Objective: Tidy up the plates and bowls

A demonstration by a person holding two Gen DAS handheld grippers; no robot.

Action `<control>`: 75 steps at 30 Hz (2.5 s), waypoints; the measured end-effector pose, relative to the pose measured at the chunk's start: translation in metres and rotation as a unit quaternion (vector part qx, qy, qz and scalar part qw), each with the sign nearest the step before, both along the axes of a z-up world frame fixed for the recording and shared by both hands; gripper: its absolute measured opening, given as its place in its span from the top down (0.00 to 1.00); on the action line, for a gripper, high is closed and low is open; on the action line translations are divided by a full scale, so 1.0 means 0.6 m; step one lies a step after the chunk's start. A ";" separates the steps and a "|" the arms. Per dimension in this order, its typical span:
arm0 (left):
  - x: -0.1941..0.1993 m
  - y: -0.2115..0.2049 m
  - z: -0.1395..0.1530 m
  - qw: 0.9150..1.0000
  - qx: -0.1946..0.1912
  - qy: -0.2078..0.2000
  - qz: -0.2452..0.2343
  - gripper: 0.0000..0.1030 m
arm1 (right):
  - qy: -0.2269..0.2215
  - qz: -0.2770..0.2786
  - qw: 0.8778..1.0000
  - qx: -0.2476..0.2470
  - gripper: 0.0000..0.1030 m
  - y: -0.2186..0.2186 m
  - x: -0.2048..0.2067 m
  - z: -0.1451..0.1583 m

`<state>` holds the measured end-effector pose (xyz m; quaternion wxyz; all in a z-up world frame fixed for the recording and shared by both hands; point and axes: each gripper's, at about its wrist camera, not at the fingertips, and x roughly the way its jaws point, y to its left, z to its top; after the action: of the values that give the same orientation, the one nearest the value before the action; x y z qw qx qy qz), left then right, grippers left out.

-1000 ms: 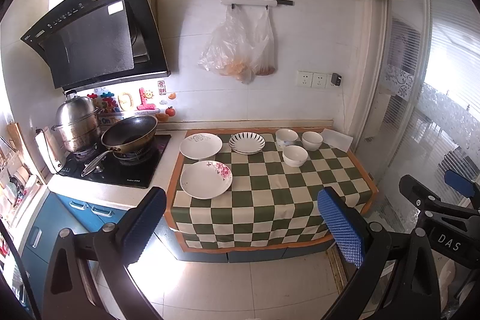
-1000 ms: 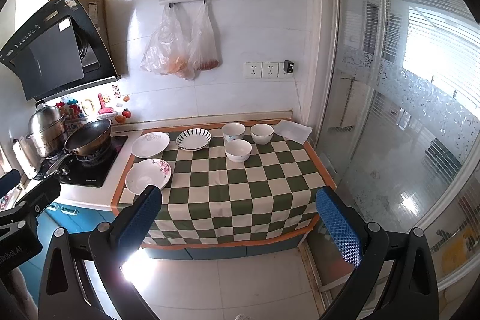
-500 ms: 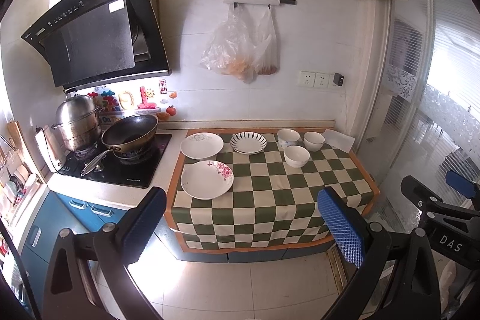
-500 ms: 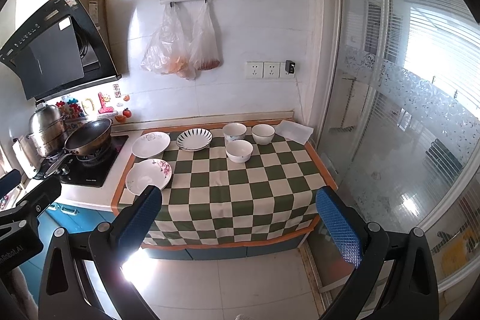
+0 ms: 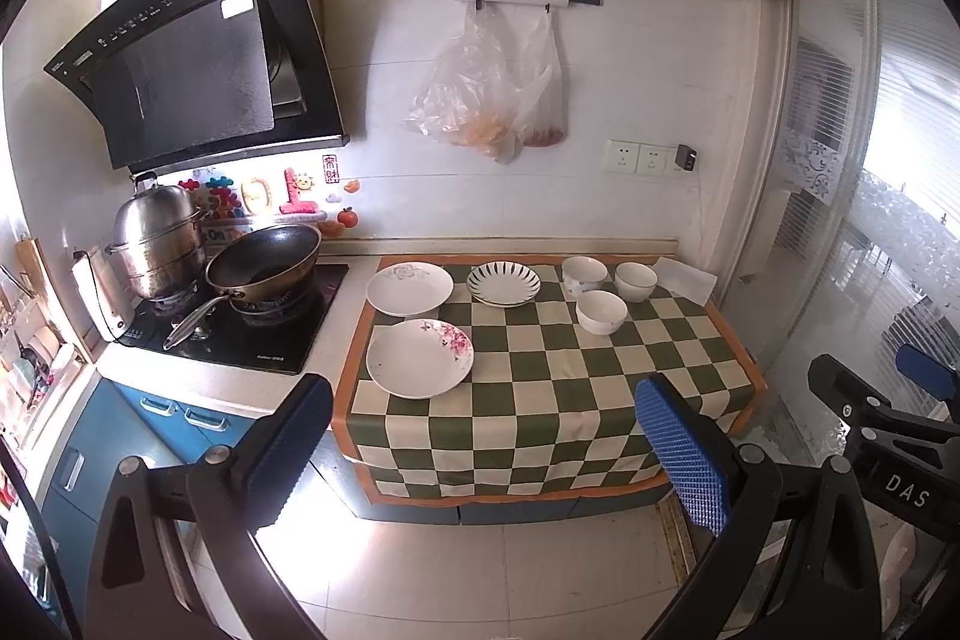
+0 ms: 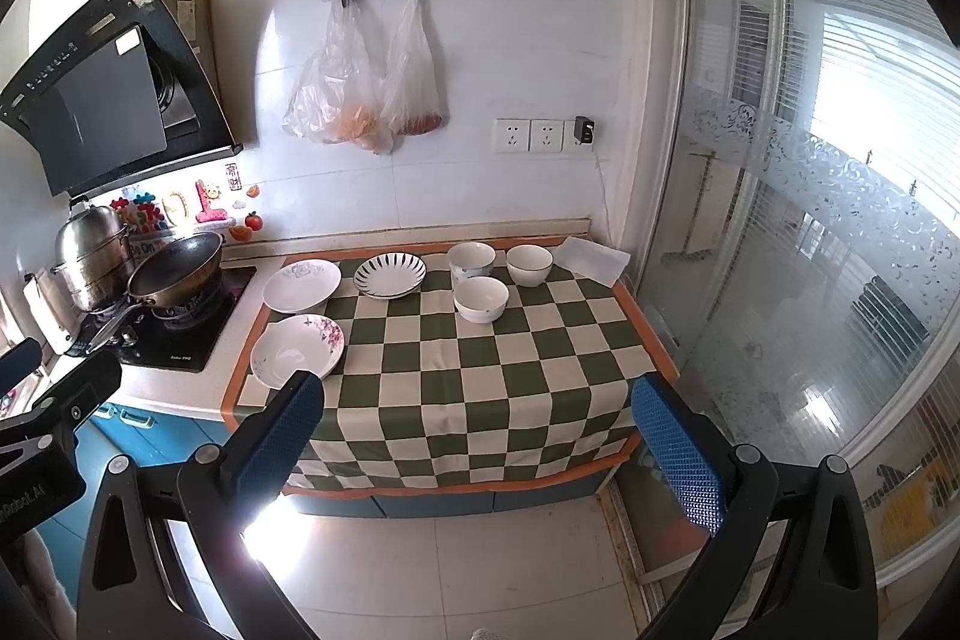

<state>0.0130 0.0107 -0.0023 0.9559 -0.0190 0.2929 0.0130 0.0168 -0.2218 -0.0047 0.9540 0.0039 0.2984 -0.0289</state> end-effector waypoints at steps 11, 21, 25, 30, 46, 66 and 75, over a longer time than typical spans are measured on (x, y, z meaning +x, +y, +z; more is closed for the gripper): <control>0.004 0.006 -0.004 1.000 0.000 0.001 0.000 0.00 | 0.002 0.000 1.000 0.000 0.00 0.006 0.009 0.001; 0.010 0.006 -0.001 1.000 0.001 0.002 0.001 0.00 | 0.002 0.001 1.000 0.000 0.00 0.006 0.010 0.002; 0.012 0.008 0.000 1.000 0.001 0.003 0.000 0.00 | 0.002 0.001 1.000 0.000 0.00 0.005 0.010 0.002; 0.013 0.010 0.000 1.000 0.002 0.002 0.000 0.00 | 0.001 0.000 1.000 0.000 0.00 0.006 0.012 0.004; 0.034 0.024 -0.008 1.000 0.004 0.002 0.014 0.00 | -0.004 -0.011 1.000 0.011 0.00 0.012 0.030 0.003; 0.321 0.193 -0.235 0.988 0.056 0.115 0.084 0.00 | 0.077 0.025 0.996 0.033 0.00 0.182 0.323 -0.227; 0.531 0.237 -0.344 0.973 0.050 0.197 0.106 0.00 | 0.167 0.082 0.982 0.047 0.00 0.260 0.618 -0.366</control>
<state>0.3314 0.1526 -0.2084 0.8722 0.0010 0.4710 0.1320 0.3879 -0.0660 -0.2245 0.8888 0.0190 0.4536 0.0629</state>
